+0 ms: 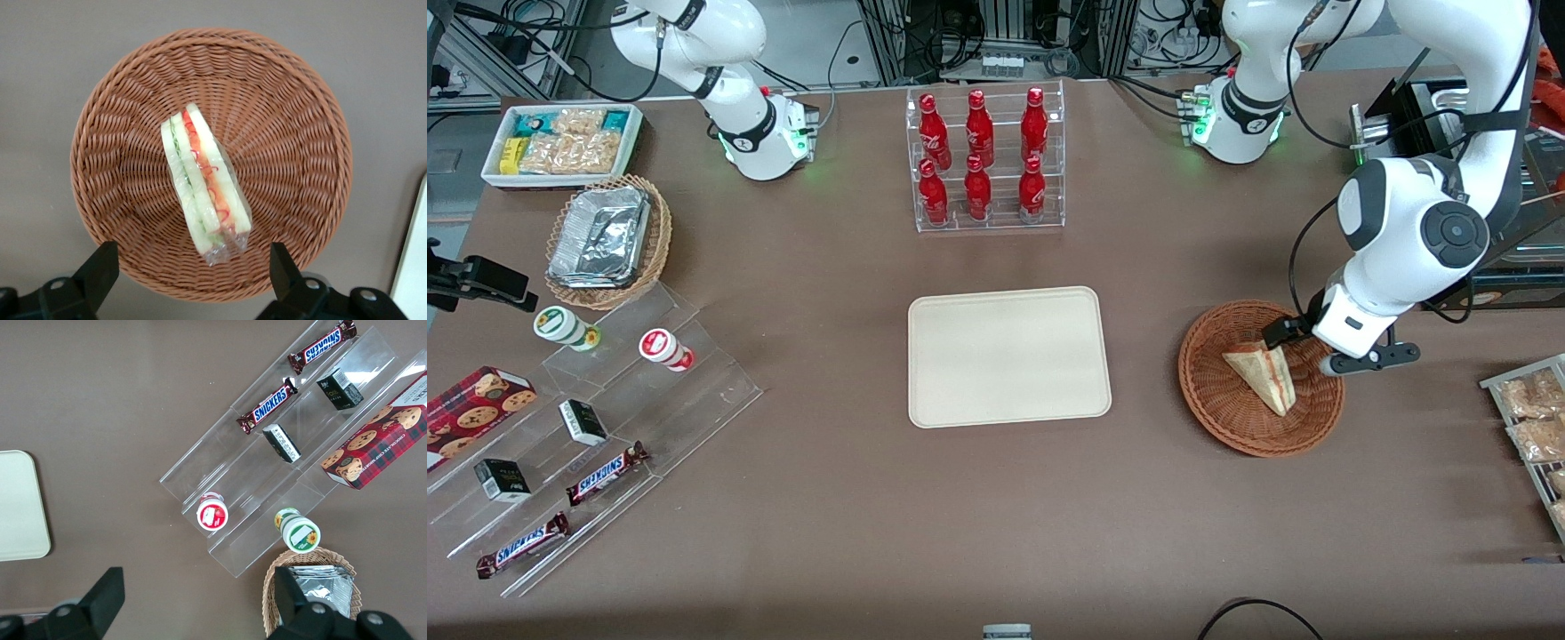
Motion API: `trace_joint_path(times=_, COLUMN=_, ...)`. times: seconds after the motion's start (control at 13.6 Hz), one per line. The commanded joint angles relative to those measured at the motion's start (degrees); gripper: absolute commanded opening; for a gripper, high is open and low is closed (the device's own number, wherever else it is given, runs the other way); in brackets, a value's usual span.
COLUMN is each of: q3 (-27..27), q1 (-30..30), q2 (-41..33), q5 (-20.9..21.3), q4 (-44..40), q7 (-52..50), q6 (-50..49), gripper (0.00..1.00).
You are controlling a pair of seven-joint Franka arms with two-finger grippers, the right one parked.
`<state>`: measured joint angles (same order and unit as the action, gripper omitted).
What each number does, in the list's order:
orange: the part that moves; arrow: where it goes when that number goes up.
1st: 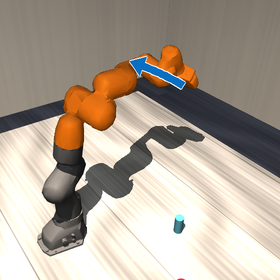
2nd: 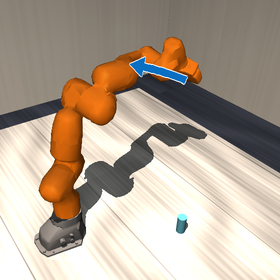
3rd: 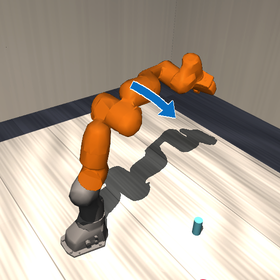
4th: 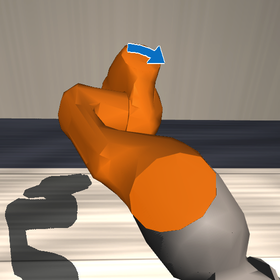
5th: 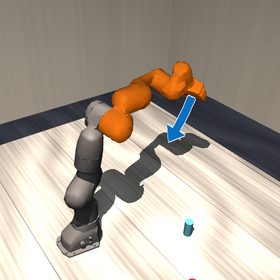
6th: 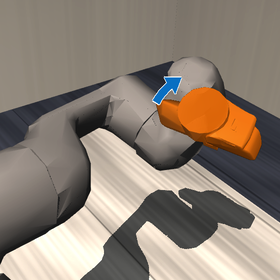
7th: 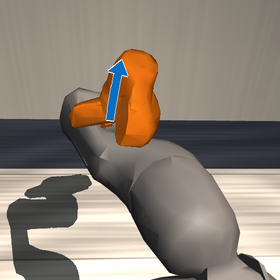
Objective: Place sandwich from basket to tray
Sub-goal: 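Lower the open left gripper around the wrapped sandwich in the basket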
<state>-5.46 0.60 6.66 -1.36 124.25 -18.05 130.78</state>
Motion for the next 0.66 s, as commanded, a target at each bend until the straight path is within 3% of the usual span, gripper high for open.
trace_joint_path(times=0.0, q3=0.1, q1=-1.29, q2=1.6, q5=-0.31, q4=0.12, q7=-13.7, q6=2.2, gripper=1.0)
trace_joint_path(times=0.15, q3=0.1, q1=-1.39, q2=3.27, q5=-0.31, q4=-0.41, q7=-23.14, q6=2.2, gripper=1.0)
trace_joint_path(times=0.59, q3=0.1, q1=-1.39, q2=5.73, q5=-0.49, q4=-1.02, q7=-25.37, q6=2.37, gripper=1.0)
